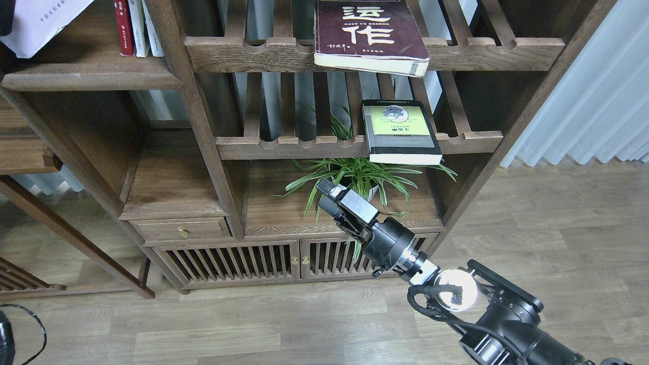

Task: Organize books on shelf

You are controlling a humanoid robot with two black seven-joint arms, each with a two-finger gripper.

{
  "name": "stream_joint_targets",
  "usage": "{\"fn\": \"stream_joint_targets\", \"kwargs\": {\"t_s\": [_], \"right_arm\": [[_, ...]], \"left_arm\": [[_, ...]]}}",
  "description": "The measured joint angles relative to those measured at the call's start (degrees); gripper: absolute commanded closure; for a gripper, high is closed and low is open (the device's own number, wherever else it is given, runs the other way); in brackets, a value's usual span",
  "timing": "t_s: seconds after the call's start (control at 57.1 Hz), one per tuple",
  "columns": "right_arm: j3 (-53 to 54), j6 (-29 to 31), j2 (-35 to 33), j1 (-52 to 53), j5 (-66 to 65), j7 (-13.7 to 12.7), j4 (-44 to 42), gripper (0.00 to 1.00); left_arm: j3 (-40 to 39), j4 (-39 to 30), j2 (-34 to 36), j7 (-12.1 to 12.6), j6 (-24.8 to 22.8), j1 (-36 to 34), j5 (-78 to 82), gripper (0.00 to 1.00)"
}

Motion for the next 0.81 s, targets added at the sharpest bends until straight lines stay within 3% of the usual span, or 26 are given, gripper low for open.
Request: {"fn": "stream_joint_targets", "kwargs": {"t_s": [0.053,0.07,0.158,0.298,0.49,0.806], "right_arm": [[0.0,0.0,0.0,0.0,0.0,0.0,0.0,0.02],[0.0,0.0,0.0,0.0,0.0,0.0,0.0,0.02],[0.0,0.0,0.0,0.0,0.0,0.0,0.0,0.02],[0.0,0.0,0.6,0.1,0.0,0.0,0.0,0.02],[0.0,0.0,1.4,0.0,0.0,0.0,0.0,0.02],[-0.2,0.0,2.0,-0.1,0.0,0.0,-0.8,0.02]], "left_arm": [[1.8,0.4,0.2,-2.5,0.0,-0.2,1.6,1.00],[3.8,1.0,0.5,-5.2,0.0,-0.2,2.8,1.00],[6.5,2.0,0.8,-7.8,0.9,-0.4,3.9,1.00],[11.9,4.1,1.0,-11.5,7.6,-2.0,5.8,1.00],[14.7,5.2,1.2,-12.9,15.9,-3.5,6.3,1.00],[13.6,3.9,3.8,-13.0,16.8,-4.0,5.6,1.00]]}}
